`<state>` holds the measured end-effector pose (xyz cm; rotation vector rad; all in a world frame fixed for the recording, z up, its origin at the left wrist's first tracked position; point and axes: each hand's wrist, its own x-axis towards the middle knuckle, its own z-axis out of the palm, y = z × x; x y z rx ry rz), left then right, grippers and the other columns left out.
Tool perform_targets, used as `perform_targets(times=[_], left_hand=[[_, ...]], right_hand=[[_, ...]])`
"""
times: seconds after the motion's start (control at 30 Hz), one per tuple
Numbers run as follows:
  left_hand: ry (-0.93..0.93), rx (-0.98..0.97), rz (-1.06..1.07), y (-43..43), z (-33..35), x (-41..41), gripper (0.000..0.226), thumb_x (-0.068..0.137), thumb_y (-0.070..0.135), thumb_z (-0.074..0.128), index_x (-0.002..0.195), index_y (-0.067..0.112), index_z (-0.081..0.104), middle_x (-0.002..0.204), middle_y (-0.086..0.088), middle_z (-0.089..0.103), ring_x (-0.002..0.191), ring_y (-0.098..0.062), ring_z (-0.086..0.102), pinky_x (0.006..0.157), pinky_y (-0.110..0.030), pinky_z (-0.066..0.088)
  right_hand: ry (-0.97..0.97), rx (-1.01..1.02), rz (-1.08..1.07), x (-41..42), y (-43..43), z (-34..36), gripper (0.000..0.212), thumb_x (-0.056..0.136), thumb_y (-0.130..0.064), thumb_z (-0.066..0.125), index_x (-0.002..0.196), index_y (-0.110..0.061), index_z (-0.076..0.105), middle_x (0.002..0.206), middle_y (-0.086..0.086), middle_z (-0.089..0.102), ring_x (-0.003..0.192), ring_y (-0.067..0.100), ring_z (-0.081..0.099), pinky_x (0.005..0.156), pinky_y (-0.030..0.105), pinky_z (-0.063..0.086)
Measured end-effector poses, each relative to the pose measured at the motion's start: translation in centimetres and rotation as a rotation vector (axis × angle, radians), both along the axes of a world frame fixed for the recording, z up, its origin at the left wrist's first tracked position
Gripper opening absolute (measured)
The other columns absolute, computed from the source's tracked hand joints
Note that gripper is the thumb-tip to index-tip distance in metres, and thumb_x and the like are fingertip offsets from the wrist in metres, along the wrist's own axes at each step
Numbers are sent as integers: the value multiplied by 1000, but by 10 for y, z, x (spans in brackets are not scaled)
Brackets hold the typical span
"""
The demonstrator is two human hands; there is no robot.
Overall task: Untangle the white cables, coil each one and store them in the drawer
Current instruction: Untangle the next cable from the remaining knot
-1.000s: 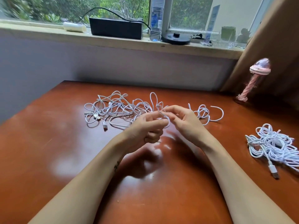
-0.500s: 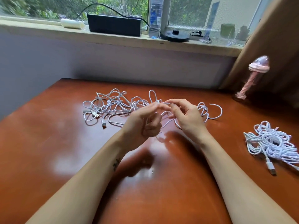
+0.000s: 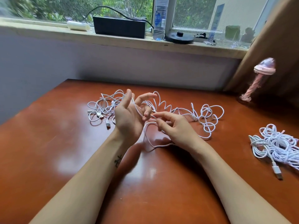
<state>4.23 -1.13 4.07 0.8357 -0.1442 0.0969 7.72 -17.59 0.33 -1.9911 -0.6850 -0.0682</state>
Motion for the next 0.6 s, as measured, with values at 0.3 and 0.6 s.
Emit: perform_targets(times=[0.3, 0.6], left_hand=[[134, -140, 202, 7, -6, 11, 8, 96, 7, 44, 102, 8, 39, 83, -5, 42, 52, -13, 42, 57, -28, 46], [-293, 905, 424, -13, -34, 12, 113, 70, 4, 51, 160, 30, -11, 128, 0, 37, 79, -11, 42, 65, -18, 43]], right_hand=[[-30, -203, 28, -8, 1, -3, 11, 95, -28, 70, 90, -20, 74, 58, -5, 53, 54, 6, 43, 57, 29, 39], [-8, -116, 99, -14, -5, 12, 16, 97, -22, 66, 84, -30, 72, 65, 19, 54, 51, 8, 41, 49, 30, 37]])
